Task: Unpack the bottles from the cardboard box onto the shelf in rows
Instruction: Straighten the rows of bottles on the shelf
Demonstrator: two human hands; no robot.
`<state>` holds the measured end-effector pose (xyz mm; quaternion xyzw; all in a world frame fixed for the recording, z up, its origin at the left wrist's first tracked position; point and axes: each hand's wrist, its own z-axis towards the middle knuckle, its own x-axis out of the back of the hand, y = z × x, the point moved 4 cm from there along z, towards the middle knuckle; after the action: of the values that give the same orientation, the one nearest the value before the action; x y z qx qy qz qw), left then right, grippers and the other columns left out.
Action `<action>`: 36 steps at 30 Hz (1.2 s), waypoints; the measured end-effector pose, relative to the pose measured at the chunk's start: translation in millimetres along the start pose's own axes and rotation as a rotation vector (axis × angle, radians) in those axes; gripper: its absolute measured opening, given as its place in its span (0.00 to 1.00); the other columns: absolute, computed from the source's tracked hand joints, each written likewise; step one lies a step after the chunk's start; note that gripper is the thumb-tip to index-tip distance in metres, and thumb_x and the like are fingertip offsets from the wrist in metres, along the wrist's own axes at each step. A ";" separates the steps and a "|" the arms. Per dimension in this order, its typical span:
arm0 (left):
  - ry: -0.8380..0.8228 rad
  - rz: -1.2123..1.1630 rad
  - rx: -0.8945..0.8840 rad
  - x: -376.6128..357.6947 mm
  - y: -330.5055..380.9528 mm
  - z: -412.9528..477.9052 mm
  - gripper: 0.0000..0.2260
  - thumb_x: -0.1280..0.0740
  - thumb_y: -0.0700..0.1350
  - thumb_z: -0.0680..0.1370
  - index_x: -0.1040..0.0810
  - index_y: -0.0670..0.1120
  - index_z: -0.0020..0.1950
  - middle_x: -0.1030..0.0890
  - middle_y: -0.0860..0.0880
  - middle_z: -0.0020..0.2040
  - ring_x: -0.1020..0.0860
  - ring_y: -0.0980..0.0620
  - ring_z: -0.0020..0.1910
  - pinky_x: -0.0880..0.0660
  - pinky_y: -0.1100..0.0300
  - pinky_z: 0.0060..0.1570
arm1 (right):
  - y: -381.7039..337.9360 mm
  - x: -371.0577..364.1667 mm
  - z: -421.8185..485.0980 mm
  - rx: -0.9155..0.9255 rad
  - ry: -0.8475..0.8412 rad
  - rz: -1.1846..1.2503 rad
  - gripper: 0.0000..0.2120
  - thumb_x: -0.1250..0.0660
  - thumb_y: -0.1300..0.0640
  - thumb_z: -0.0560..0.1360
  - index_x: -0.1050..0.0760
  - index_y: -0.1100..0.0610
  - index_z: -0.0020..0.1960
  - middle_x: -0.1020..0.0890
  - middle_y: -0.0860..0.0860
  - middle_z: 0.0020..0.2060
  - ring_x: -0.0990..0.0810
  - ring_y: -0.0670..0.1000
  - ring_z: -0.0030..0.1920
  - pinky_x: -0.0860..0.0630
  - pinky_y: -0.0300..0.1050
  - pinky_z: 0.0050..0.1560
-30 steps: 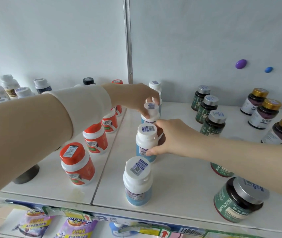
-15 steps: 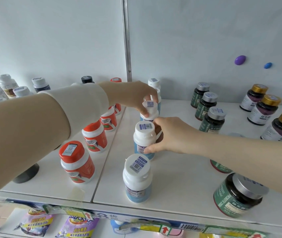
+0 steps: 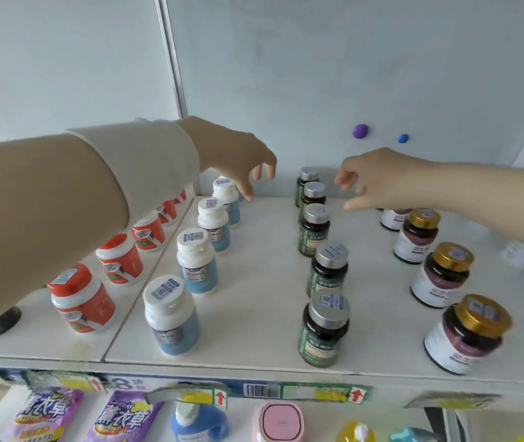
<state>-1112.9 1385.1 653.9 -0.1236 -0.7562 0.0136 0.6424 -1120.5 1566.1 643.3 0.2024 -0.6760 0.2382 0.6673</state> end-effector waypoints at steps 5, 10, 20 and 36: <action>-0.079 0.024 -0.045 -8.0 45.5 3.8 0.24 0.29 0.48 0.74 0.32 0.49 0.68 0.24 0.50 0.61 0.25 0.49 0.57 0.30 0.56 0.55 | 45.0 -6.2 -25.3 -0.006 -0.048 -0.162 0.19 0.34 0.55 0.74 0.31 0.57 0.64 0.24 0.54 0.59 0.26 0.54 0.57 0.28 0.46 0.55; -0.131 0.212 -0.014 -22.7 62.6 10.5 0.25 0.31 0.49 0.75 0.35 0.50 0.70 0.26 0.51 0.64 0.26 0.48 0.60 0.29 0.53 0.57 | 55.1 -20.0 -33.5 0.033 -0.091 -0.300 0.21 0.35 0.53 0.75 0.34 0.54 0.67 0.26 0.54 0.61 0.27 0.55 0.60 0.28 0.47 0.59; 0.004 -0.180 -0.025 -36.2 67.6 44.4 0.29 0.29 0.50 0.73 0.36 0.47 0.70 0.25 0.48 0.64 0.25 0.47 0.59 0.30 0.55 0.60 | 13.3 -64.0 -34.9 0.132 -0.178 0.094 0.33 0.28 0.47 0.69 0.37 0.58 0.67 0.24 0.55 0.59 0.22 0.55 0.55 0.26 0.50 0.57; 0.055 -0.239 -0.071 -46.8 69.3 66.1 0.23 0.29 0.50 0.73 0.30 0.46 0.65 0.24 0.44 0.59 0.23 0.43 0.55 0.27 0.50 0.57 | -1.5 -89.4 -16.3 0.104 -0.053 0.331 0.32 0.23 0.47 0.63 0.32 0.58 0.60 0.24 0.51 0.53 0.30 0.47 0.49 0.35 0.39 0.46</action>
<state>-1158.9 1451.9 584.7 -0.0553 -0.7475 -0.0933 0.6553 -1104.1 1570.6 554.0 0.1286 -0.7042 0.3741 0.5895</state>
